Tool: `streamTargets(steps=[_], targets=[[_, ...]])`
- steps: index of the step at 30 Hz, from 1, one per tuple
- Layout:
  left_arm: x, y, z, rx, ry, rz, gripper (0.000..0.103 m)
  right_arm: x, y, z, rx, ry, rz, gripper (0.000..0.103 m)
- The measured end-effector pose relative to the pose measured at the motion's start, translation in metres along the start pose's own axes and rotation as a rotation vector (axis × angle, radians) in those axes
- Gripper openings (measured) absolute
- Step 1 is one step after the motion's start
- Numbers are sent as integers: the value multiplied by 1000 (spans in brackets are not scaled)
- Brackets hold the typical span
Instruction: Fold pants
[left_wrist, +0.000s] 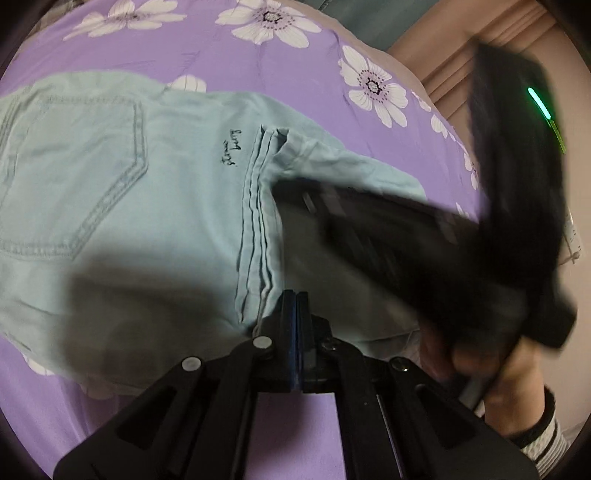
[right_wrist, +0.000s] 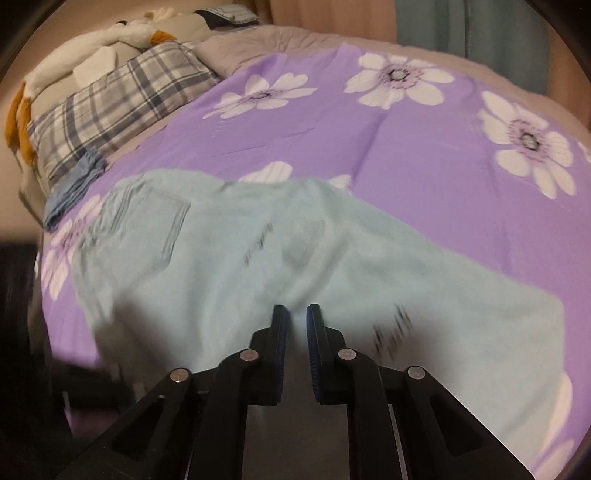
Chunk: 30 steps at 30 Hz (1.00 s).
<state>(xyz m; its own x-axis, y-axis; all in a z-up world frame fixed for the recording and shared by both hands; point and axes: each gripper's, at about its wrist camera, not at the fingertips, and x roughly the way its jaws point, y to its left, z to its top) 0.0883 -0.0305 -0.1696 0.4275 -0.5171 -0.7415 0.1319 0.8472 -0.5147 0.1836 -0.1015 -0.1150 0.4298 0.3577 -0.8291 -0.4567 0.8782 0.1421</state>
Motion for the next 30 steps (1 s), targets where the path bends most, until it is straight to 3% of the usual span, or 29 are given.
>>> streamTargets(steps=[5, 8, 11, 17, 19, 21, 23, 25, 28, 30], targets=[[-2, 0, -1, 1, 3, -12, 1, 17, 0, 18, 50, 24, -1, 14], [-2, 0, -1, 10, 9, -18, 1, -1, -7, 11, 87, -44, 31, 14], [-3, 0, 0, 17, 15, -27, 1, -32, -16, -7, 142, -101, 56, 14], [-22, 4, -6, 22, -1, -54, 3, -58, -11, -67, 142, -34, 38, 14], [-37, 10, -12, 24, -28, -31, 21, -55, 0, -87, 119, 14, 33, 14], [-56, 22, -17, -2, -65, -24, 30, -59, 13, -97, 65, 4, -3, 14], [-73, 35, -21, -31, -92, -10, 30, -68, 25, -104, 43, -2, -2, 14], [-91, 55, -24, -85, -128, 10, 30, -75, 29, -105, 70, -12, 55, 14], [-116, 91, -28, -198, -176, 33, 46, -83, 31, -104, 105, -47, 91, 15], [-127, 114, -30, -280, -207, 42, 46, -85, 35, -100, 116, -74, 100, 16]])
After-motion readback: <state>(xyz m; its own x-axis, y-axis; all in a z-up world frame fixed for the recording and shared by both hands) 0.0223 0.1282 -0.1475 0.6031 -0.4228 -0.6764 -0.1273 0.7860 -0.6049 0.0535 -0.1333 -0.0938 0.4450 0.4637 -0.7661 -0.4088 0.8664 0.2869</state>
